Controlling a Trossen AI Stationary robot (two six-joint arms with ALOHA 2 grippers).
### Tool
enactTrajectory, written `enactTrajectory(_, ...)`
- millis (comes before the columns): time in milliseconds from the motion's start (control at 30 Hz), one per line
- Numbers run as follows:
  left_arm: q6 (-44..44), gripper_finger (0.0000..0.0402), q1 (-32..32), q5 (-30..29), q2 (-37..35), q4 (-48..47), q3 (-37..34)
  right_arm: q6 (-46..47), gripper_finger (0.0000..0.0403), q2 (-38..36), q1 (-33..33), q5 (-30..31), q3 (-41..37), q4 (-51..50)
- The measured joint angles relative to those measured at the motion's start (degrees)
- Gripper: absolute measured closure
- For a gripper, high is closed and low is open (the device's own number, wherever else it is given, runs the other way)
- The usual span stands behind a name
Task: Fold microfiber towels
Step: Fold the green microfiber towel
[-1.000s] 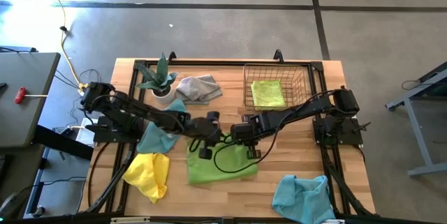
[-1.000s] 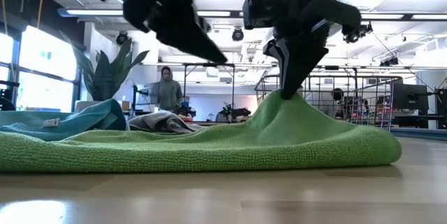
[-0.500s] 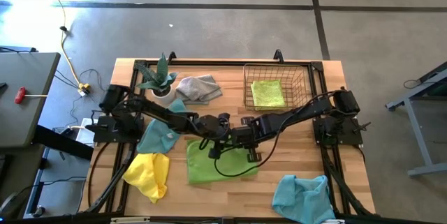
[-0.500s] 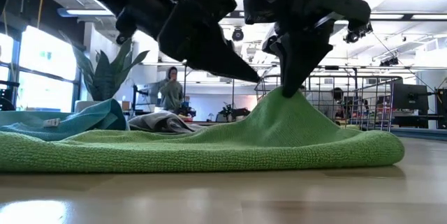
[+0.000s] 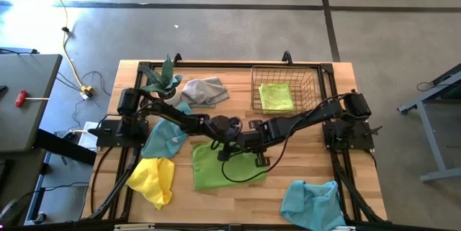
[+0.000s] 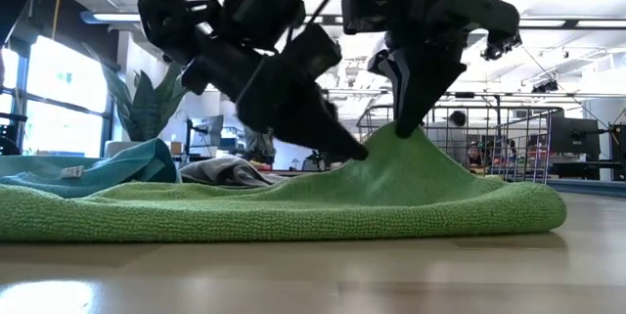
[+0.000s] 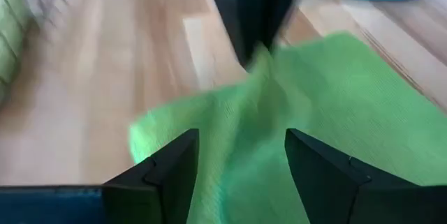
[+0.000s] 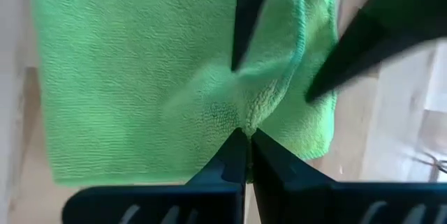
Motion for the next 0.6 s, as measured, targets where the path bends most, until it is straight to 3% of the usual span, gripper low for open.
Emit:
enactTrajectory(333, -2.61, 0.0225, -0.28, 8.10, -0.77, -16.30, 0.17, 0.11, 0.0403, 0.00, -0.04, 2.05, 0.00, -2.15)
enactTrajectory(600, -2.86, 0.0235, -0.24, 8.91, -5.93, -29.79, 0.00, 0.20, 0.0403, 0.00, -0.07, 2.03, 0.00, -2.15)
